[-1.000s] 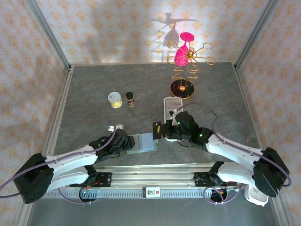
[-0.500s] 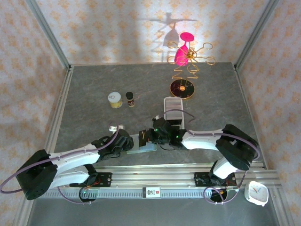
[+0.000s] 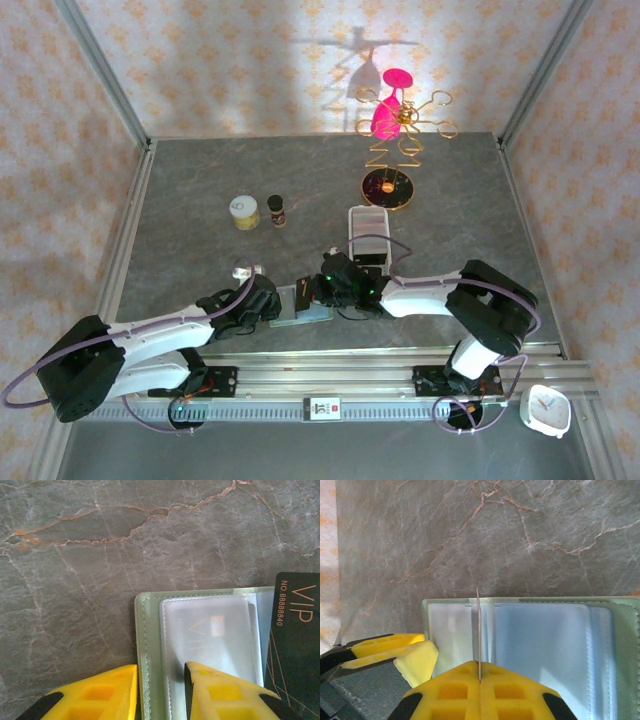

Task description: Put the credit cards into the card holder

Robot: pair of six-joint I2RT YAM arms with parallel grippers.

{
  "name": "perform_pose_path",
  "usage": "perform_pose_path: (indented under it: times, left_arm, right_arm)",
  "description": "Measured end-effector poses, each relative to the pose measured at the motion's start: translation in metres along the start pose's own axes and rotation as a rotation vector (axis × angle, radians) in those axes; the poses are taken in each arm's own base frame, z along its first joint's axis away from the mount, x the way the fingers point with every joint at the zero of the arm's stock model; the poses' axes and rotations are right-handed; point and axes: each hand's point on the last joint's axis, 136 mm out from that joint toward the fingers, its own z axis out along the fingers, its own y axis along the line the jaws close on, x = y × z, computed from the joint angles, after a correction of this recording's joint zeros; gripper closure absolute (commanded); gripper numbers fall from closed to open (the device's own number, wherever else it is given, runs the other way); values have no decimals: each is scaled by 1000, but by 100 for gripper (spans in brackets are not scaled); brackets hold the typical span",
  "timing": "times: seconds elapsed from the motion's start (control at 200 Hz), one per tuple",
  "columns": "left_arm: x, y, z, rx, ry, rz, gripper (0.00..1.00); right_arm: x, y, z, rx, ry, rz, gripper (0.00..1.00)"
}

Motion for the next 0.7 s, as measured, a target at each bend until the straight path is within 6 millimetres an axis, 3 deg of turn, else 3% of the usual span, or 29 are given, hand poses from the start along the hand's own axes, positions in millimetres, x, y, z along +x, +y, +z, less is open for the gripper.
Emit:
perform_pose_path:
  times: [0.31, 0.696]
  left_arm:
    - [0, -1, 0, 1, -1, 4, 72]
    - [0, -1, 0, 6, -5, 2, 73]
  right_arm:
    - [1, -1, 3, -3, 3, -1, 100]
    - [17, 5, 10, -23, 42, 1, 100]
